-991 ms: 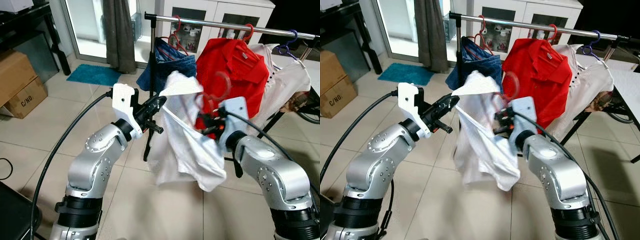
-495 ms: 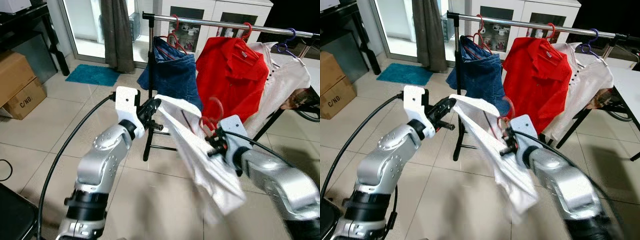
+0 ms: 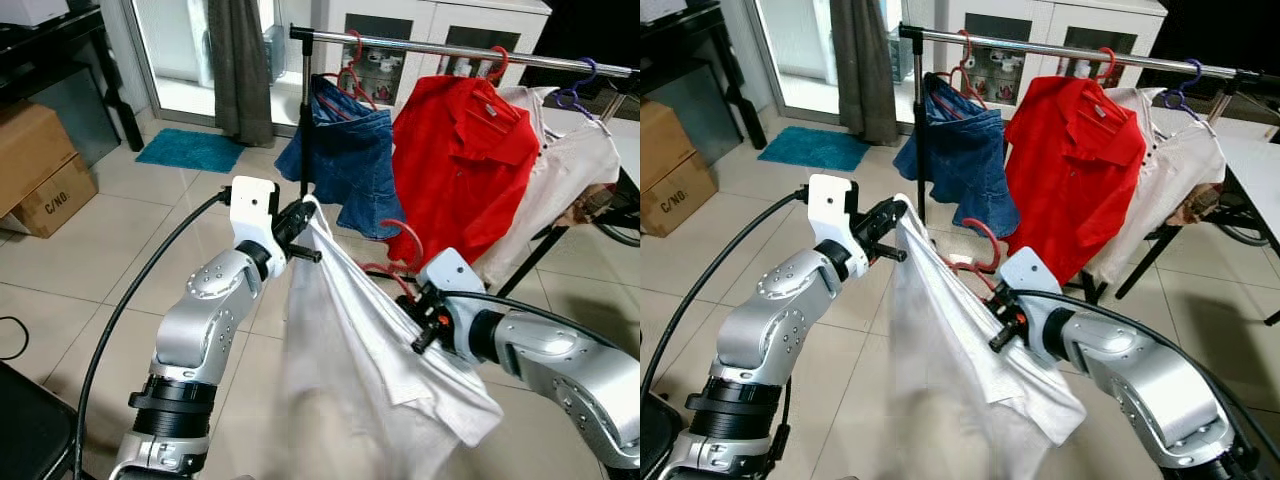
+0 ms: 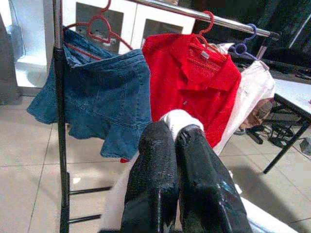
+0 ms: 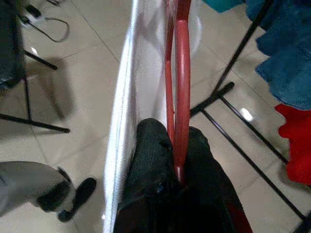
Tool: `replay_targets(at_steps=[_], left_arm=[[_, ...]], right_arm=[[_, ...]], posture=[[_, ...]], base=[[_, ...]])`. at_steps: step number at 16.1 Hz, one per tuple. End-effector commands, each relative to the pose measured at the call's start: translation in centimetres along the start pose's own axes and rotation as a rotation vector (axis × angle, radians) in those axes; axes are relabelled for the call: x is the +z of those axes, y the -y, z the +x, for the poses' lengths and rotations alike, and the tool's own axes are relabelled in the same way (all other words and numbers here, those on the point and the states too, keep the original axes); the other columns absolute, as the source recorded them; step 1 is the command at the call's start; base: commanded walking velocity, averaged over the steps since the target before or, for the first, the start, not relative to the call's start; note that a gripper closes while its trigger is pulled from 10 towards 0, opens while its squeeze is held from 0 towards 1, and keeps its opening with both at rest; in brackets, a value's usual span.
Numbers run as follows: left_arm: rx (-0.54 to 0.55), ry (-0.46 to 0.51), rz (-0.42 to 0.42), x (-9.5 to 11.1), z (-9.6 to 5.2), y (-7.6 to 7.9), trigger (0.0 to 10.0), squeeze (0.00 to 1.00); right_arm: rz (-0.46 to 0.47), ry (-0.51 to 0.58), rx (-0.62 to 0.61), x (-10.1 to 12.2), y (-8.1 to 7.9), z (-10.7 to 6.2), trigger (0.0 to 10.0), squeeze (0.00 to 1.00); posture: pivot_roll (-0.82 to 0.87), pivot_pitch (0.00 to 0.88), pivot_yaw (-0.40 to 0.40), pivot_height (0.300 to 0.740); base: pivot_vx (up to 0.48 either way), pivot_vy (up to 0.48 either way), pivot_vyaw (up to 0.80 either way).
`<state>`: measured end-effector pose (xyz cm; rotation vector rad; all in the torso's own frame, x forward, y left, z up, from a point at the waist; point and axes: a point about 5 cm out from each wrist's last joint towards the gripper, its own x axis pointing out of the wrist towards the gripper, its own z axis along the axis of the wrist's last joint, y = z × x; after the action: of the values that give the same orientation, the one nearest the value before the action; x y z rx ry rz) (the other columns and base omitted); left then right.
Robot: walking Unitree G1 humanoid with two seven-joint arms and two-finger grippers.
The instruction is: Hang hanger
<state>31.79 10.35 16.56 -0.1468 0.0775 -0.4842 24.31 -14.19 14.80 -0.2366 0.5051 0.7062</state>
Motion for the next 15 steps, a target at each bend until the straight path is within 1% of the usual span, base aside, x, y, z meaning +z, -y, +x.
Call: replay_targets(at_steps=[1, 2, 3, 4, 6, 7, 8, 9, 15], left_arm=[[-0.011, 0.006, 0.025, 0.4, 0.1, 0.2, 0.0, 0.00], [-0.019, 0.001, 0.026, 0.4, 0.1, 0.3, 0.0, 0.00], [-0.054, -0.012, 0.030, 0.2, 0.1, 0.8, 0.0, 0.00], [-0.114, -0.046, 0.036, -0.2, -0.1, 1.5, 0.0, 0.00], [-0.146, -0.068, 0.039, -0.6, -0.2, 2.0, 0.0, 0.00], [-0.144, -0.072, 0.035, -0.8, -0.2, 2.2, 0.0, 0.00], [-0.144, -0.070, 0.033, -0.8, -0.2, 2.3, 0.0, 0.00], [-0.148, -0.066, 0.030, -0.7, -0.1, 2.4, 0.0, 0.00], [-0.191, -0.054, 0.015, -0.2, 0.0, 2.9, 0.0, 0.00]], right_arm=[[0.032, 0.045, -0.077, 0.6, 1.3, -0.2, 10.0, 0.00], [0.053, 0.065, -0.111, 0.8, 1.7, -0.1, 10.0, 0.00], [0.096, 0.091, -0.184, 1.1, 2.5, 0.2, 10.0, 0.00], [0.148, 0.128, -0.321, 1.5, 3.6, 0.6, 10.0, 0.00], [0.180, 0.154, -0.396, 1.7, 4.2, 0.8, 10.0, 0.00], [0.198, 0.182, -0.372, 2.3, 3.7, 1.3, 10.0, 0.00], [0.187, 0.183, -0.333, 2.5, 3.1, 1.8, 10.0, 0.00], [0.173, 0.172, -0.323, 2.4, 2.8, 2.0, 10.0, 0.00], [0.147, 0.157, -0.325, 2.5, 2.6, 2.7, 10.0, 0.00]], posture=[[-0.19, 0.000, -0.028, 0.740], [-0.19, 0.000, -0.028, 0.740], [-0.19, 0.000, -0.028, 0.740], [-0.18, 0.000, -0.034, 0.740], [-0.18, 0.000, -0.034, 0.740], [-0.18, 0.000, -0.035, 0.740], [-0.18, 0.000, -0.035, 0.740], [-0.18, 0.000, -0.035, 0.740], [-0.18, 0.000, -0.032, 0.740]], base=[[0.000, 0.000, 0.00], [0.000, 0.000, 0.00], [0.000, 0.000, 0.00], [0.000, 0.000, 0.00], [0.000, 0.000, 0.00], [0.000, 0.000, 0.00], [0.000, 0.000, 0.00], [0.000, 0.000, 0.00], [0.000, 0.000, 0.00]])
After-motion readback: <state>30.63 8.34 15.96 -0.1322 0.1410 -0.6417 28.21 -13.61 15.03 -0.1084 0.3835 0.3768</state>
